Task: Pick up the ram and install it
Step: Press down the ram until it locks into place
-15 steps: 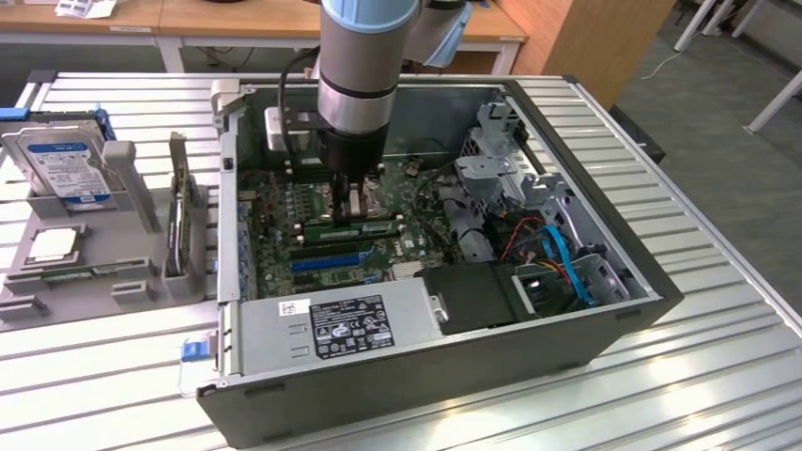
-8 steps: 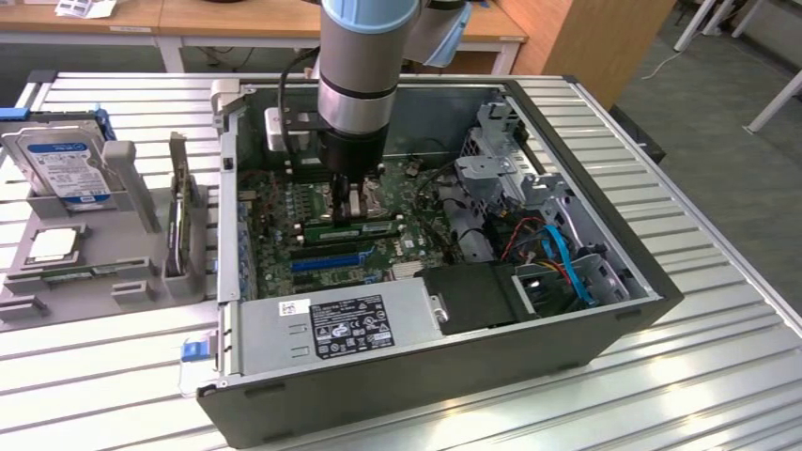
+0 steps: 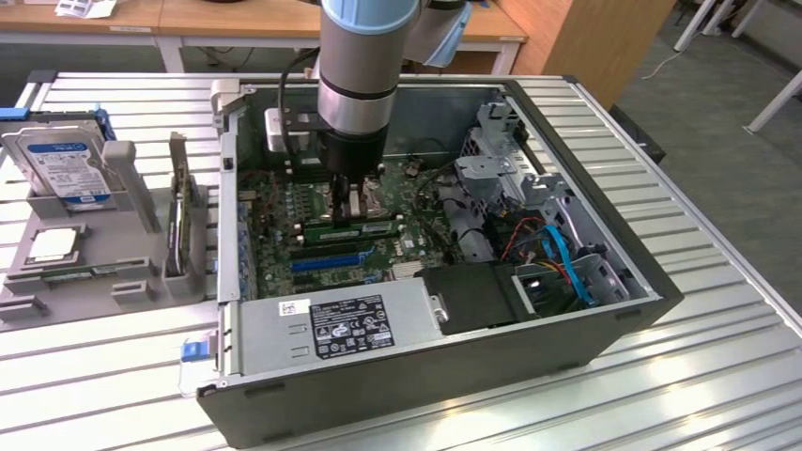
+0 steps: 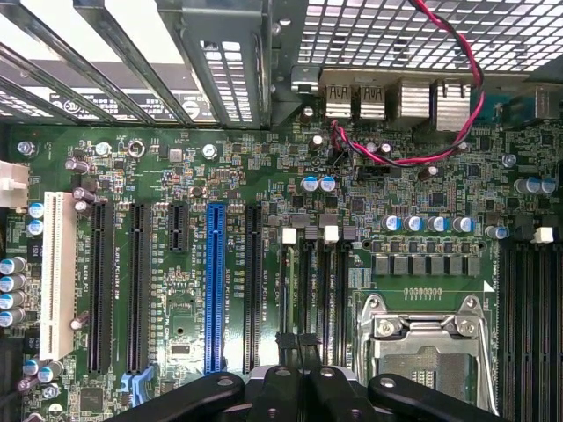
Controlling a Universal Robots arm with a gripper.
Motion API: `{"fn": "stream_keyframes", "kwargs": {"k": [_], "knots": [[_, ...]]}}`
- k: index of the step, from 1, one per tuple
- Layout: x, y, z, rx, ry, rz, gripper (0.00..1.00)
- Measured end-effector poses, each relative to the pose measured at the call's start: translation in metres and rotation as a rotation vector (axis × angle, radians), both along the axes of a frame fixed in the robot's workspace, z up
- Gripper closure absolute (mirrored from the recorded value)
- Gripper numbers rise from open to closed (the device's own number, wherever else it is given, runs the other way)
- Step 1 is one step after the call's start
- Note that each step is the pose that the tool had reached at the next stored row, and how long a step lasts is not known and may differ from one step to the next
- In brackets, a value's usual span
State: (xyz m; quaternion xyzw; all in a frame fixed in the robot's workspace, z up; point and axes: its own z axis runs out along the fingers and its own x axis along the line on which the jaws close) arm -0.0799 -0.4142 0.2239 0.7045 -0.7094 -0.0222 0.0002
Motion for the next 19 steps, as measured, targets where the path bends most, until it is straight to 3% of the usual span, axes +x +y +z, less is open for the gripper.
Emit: {"fn": "stream_keyframes", "kwargs": {"k": [19], "knots": [[0.0000,0.0000,-0.0013,0.0001,-0.0001,0.000,0.90]]}}
